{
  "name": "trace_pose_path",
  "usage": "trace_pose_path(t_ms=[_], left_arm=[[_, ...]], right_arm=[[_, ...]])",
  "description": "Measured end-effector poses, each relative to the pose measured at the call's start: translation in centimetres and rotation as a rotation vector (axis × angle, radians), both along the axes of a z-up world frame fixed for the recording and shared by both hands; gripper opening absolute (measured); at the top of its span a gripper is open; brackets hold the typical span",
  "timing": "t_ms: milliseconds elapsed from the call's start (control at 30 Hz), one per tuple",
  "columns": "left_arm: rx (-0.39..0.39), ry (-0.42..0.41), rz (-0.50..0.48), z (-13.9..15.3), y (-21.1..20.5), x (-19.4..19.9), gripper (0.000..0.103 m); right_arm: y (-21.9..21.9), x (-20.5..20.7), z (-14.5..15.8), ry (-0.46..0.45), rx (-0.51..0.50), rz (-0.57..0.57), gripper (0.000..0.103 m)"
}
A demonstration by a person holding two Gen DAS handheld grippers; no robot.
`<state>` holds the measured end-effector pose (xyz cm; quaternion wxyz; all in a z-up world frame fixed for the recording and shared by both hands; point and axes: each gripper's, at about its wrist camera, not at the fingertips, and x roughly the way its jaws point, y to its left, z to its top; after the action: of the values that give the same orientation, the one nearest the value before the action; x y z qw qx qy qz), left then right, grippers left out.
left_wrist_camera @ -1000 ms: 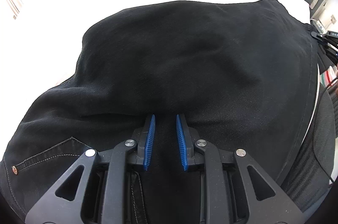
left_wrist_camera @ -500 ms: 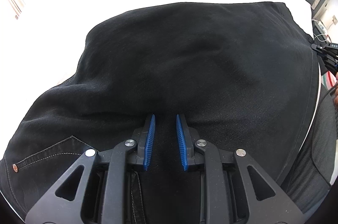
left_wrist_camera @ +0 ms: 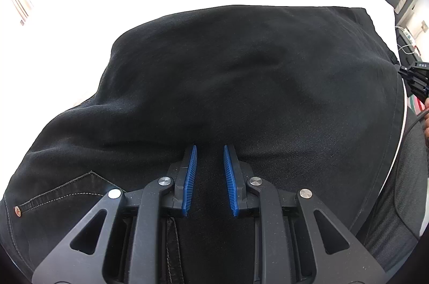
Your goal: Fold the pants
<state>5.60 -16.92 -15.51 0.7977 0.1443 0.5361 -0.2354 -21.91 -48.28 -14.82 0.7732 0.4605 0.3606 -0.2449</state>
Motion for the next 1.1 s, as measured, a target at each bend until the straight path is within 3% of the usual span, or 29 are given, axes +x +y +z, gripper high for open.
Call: trace_pose_path(t_ms=[300, 700, 733, 767, 800, 833, 933, 1033, 1100], left_arm=[[-0.032, -0.012, 0.021, 0.2, 0.6, -0.5, 0.020], [-0.077, -0.015, 0.050, 0.4, 2.6, -0.5, 0.021], [-0.078, -0.017, 0.050, 0.4, 2.7, -0.5, 0.021], [-0.080, -0.019, 0.050, 0.5, 2.9, -0.6, 0.021], [-0.084, -0.020, 0.051, 0.5, 3.1, -0.6, 0.021], [-0.087, -0.022, 0.052, 0.4, 3.2, -0.7, 0.021], [-0.088, -0.034, 0.052, 0.4, 3.4, -1.0, 0.021], [-0.087, -0.038, 0.054, 0.5, 3.5, -1.4, 0.021], [-0.099, -0.030, 0.063, 0.7, 3.8, -1.4, 0.021]], right_arm=[[-0.6, -0.6, 0.3, -0.015, 0.006, -0.009, 0.000], [-1.0, -1.6, 0.9, 0.059, 0.028, -0.073, 0.005], [-1.4, -2.1, 1.1, 0.091, 0.027, -0.116, 0.021], [-1.8, -2.9, 1.4, 0.120, 0.018, -0.164, 0.050], [-2.2, -3.4, 2.0, 0.145, -0.004, -0.200, 0.057], [-2.4, -3.7, 2.9, 0.127, -0.022, -0.202, 0.057], [-0.8, -1.0, 6.3, -0.004, -0.059, -0.027, 0.057], [4.6, 5.8, 7.9, -0.126, 0.026, 0.343, 0.057], [9.3, 10.2, 7.4, -0.143, 0.085, 0.572, 0.057]])
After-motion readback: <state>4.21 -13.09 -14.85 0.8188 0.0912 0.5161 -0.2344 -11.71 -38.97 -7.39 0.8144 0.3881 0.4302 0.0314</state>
